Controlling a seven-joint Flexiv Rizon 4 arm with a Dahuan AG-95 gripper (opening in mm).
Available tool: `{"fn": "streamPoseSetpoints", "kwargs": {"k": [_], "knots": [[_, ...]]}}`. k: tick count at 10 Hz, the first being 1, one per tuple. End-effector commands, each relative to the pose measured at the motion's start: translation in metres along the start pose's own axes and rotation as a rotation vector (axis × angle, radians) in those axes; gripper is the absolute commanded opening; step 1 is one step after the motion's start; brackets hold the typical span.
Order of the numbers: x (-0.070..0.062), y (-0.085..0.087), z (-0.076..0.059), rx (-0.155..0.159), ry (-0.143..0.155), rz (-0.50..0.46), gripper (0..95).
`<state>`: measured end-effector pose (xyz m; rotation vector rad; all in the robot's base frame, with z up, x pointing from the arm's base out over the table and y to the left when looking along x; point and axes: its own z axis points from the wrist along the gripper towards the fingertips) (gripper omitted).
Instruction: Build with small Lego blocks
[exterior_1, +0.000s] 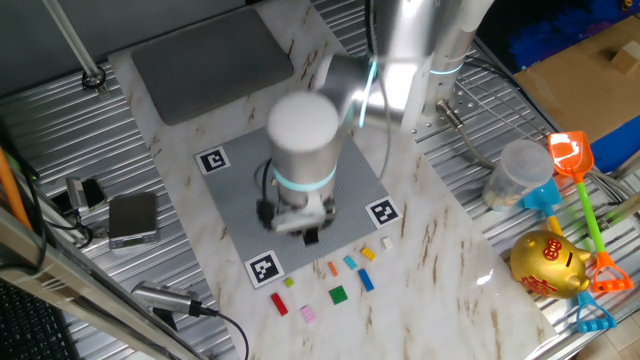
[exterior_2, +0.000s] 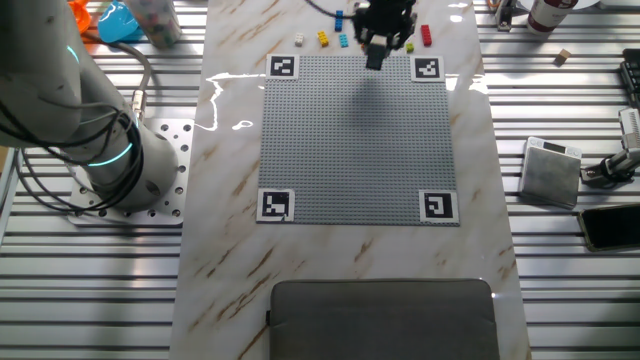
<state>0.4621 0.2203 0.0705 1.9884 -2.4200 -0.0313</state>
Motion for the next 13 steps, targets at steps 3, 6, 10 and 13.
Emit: {"fn": "streamPoseSetpoints", "kwargs": {"k": [3, 6, 10, 13], "knots": [[0.0096, -0.0004, 0.0070, -0.001, 0.011, -0.013, 0.0], [0.0096, -0.0004, 0.0070, 0.011, 0.022, 0.001, 0.0], [0.0096, -0.0004, 0.0070, 0.025, 0.002, 0.067, 0.0], [0.0096, -0.0004, 0.0070, 0.025, 0.013, 0.021, 0.0]]}}
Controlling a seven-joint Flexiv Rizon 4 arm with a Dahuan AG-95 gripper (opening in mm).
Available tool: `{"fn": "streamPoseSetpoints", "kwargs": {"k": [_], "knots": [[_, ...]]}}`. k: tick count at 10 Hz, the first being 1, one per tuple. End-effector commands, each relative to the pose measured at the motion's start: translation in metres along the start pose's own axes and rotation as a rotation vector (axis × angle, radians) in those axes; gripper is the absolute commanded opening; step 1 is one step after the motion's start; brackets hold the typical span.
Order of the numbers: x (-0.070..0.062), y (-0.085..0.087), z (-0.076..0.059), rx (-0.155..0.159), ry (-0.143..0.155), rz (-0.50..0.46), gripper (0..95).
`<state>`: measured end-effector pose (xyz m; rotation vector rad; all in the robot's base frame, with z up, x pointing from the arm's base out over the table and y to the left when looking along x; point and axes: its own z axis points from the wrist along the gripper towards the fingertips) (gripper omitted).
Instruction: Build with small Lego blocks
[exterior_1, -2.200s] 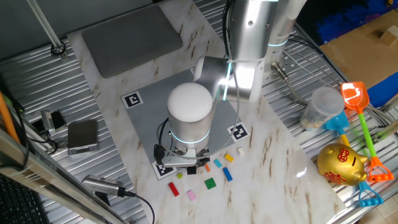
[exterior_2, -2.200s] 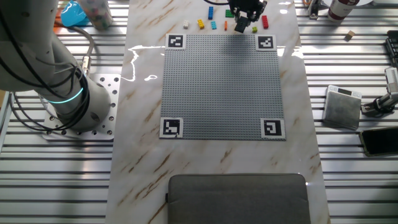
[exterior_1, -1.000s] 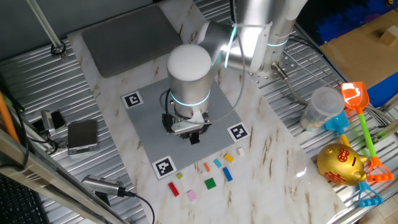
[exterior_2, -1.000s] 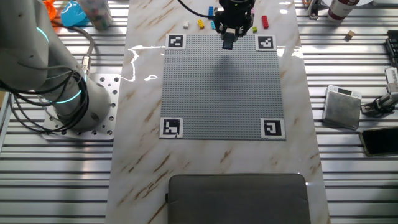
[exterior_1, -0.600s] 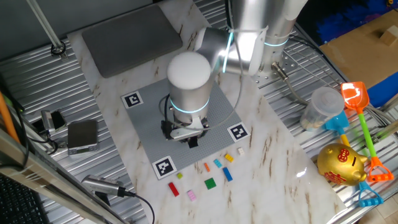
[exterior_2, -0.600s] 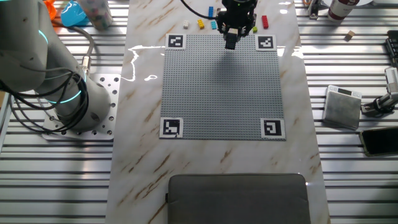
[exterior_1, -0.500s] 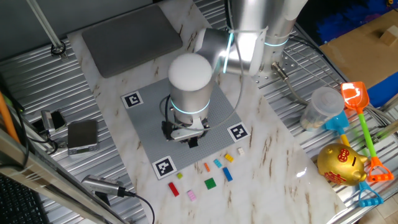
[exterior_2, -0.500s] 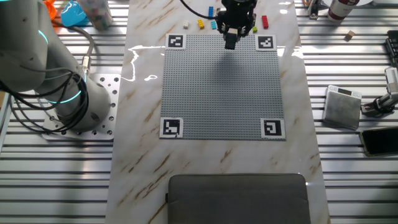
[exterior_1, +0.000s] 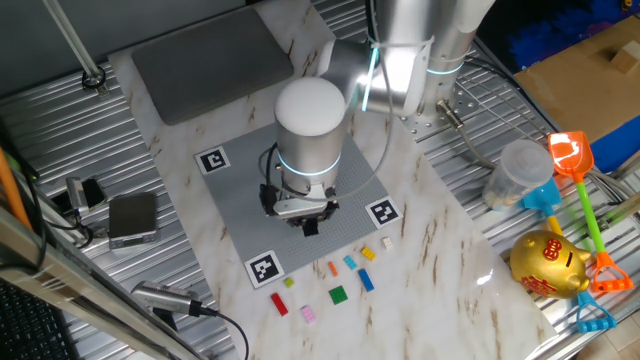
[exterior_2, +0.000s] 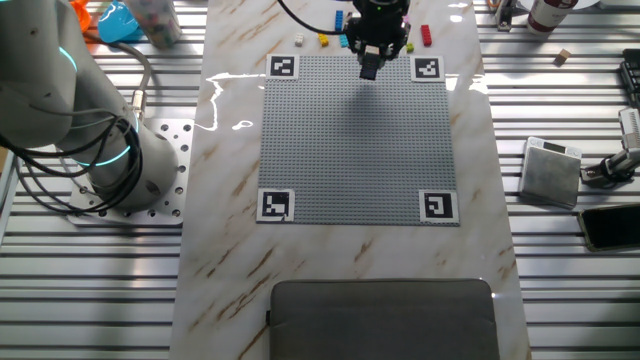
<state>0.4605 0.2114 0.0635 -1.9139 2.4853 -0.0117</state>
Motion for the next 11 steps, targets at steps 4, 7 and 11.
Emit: {"fn": "streamPoseSetpoints", "kwargs": {"k": [4, 7, 11], "knots": [[0.033, -0.007, 0.004, -0.012, 0.000, -0.188, 0.0], [0.059, -0.020, 0.011, -0.002, 0.002, -0.252, 0.0], [0.072, -0.035, 0.023, 0.009, -0.001, -0.269, 0.0]]}}
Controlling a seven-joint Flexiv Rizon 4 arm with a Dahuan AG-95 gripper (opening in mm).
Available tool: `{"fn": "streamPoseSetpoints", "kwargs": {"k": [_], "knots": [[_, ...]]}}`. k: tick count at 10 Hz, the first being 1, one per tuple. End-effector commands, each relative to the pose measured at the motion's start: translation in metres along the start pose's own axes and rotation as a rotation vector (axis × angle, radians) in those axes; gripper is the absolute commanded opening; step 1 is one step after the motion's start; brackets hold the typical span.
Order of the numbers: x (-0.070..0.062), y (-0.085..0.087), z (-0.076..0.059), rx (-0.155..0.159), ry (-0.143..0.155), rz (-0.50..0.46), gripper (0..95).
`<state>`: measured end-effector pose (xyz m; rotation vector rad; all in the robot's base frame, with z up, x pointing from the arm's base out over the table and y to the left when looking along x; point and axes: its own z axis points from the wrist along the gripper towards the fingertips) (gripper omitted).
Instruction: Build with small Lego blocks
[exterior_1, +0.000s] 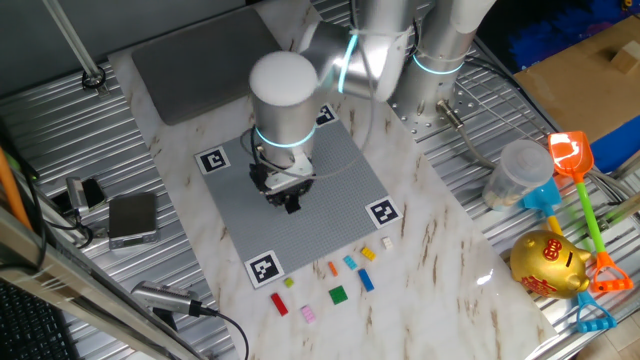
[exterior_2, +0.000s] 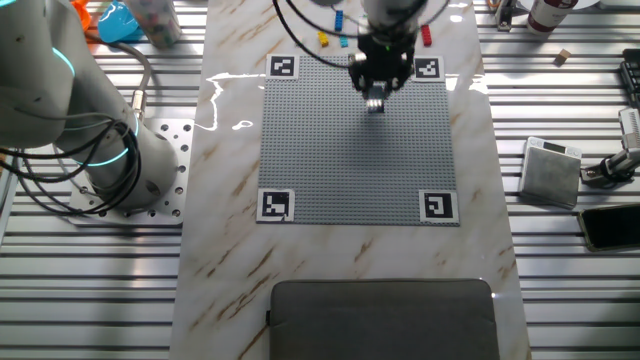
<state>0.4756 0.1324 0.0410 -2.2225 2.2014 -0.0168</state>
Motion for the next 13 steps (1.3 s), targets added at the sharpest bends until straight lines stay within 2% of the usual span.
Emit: {"fn": "streamPoseSetpoints", "kwargs": {"k": [1, 5, 9, 12, 13], "knots": [[-0.0005, -0.0007, 0.0000, 0.001, 0.005, -0.006, 0.0], [-0.0012, -0.0007, -0.0013, 0.006, 0.017, 0.014, 0.0], [-0.0012, -0.0007, -0.0013, 0.010, 0.056, 0.130, 0.0], [-0.0012, -0.0007, -0.0013, 0.014, 0.056, 0.146, 0.0], [0.0039, -0.0001, -0.0027, 0.015, 0.051, 0.113, 0.0]]}}
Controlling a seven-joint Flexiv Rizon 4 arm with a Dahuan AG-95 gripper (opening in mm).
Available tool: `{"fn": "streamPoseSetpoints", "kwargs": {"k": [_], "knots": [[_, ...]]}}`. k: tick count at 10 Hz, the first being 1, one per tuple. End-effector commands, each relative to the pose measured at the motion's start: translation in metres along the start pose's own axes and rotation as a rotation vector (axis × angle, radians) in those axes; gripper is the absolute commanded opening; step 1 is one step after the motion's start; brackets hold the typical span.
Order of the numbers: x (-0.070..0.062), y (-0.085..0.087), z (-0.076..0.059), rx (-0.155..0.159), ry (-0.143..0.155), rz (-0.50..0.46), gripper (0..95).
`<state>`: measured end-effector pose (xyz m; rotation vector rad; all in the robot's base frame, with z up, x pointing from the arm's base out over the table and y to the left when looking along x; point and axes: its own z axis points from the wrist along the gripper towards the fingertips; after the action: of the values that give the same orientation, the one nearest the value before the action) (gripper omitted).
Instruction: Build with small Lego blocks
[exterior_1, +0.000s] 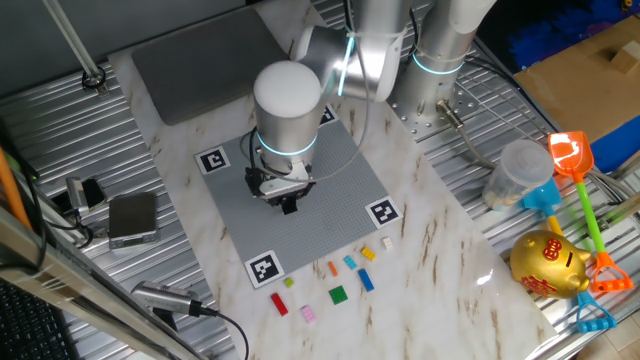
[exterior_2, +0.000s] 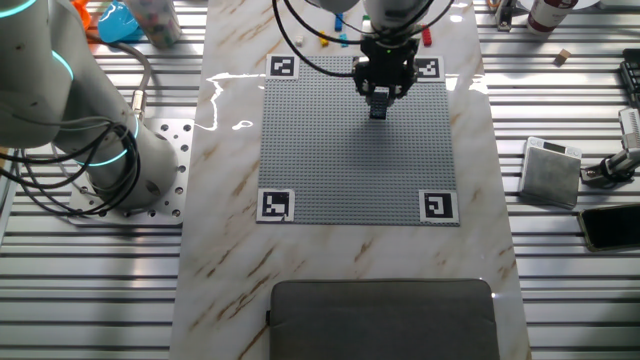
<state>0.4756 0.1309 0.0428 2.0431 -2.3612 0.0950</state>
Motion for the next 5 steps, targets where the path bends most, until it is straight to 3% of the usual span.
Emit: {"fn": "streamPoseSetpoints", "kwargs": {"k": [1, 5], "knots": [[0.006, -0.001, -0.001, 0.002, -0.009, -0.059, 0.0], [0.018, -0.002, 0.006, 0.006, -0.030, -0.112, 0.0]]}}
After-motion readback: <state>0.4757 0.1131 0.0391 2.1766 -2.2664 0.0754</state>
